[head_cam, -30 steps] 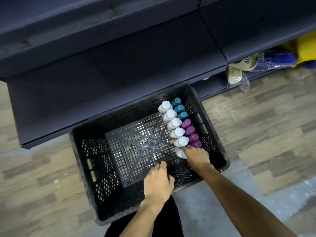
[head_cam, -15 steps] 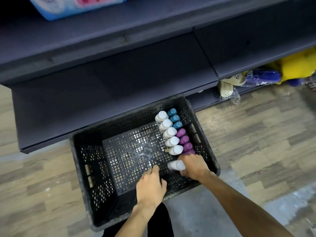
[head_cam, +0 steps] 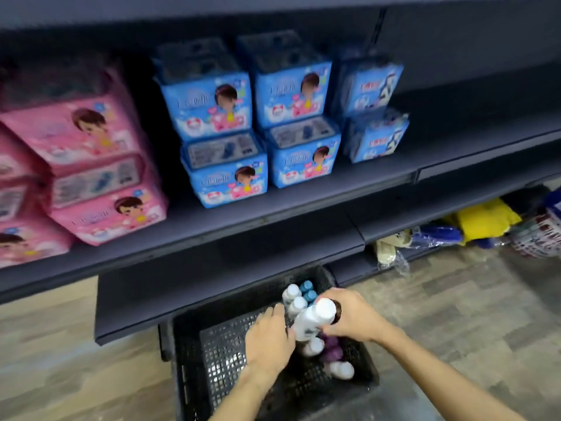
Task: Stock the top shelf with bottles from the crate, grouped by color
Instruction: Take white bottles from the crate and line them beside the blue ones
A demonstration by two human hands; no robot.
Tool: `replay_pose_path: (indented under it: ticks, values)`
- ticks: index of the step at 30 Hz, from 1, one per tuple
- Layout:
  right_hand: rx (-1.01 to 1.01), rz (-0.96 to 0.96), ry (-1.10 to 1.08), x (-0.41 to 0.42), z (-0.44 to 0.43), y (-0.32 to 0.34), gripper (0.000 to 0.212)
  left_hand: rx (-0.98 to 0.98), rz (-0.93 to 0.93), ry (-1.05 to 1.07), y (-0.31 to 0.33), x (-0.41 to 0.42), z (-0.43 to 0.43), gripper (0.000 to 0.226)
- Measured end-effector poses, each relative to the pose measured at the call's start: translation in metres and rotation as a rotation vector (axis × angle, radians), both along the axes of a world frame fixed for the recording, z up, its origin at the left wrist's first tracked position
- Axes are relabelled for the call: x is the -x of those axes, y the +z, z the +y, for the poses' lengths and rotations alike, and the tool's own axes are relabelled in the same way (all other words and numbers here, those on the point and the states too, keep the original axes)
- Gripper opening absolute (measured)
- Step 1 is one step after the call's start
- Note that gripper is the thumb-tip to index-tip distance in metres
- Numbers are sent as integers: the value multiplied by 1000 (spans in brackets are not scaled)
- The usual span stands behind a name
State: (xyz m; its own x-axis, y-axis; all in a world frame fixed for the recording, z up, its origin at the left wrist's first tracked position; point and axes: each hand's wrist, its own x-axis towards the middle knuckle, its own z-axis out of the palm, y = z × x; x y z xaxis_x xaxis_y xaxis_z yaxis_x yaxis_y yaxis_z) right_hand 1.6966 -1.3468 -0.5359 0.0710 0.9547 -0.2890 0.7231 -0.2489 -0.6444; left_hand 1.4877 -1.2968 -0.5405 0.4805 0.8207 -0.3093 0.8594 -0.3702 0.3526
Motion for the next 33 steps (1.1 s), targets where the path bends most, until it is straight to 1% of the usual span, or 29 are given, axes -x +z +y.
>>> replay_pose_path:
  ticks: [2, 4, 7, 11, 16, 22, 25, 30, 33]
  values:
    - [-60, 17, -7, -1, 10, 37, 43, -61, -12, -19, 23, 1, 12, 31]
    - [-110, 19, 12, -2, 23, 73, 40, -117, -35, -29, 47, 1, 24, 32]
    - [-164, 2, 47, -3, 38, 122, 38, -185, -67, -41, 79, 1, 41, 30]
    - [-221, -1, 41, -7, 53, 181, 37, -275, -121, -55, 126, 2, 62, 26]
    - [-314, -18, 51, -11, 65, 244, 30, -382, -179, -115, 182, 5, 85, 19]
    - [-440, -21, 56, -8, 77, 323, 29, -542, -180, -200, 250, 10, 112, 22]
    - [-501, -4, 57, -5, 82, 359, 27, -602, -228, -230, 287, 12, 118, 15]
    - [-596, 49, 70, -2, 92, 415, 36, -713, -276, -259, 348, 20, 122, 9]
    - [-642, 28, 104, 2, 99, 452, 35, -803, -291, -248, 388, 27, 129, 9]
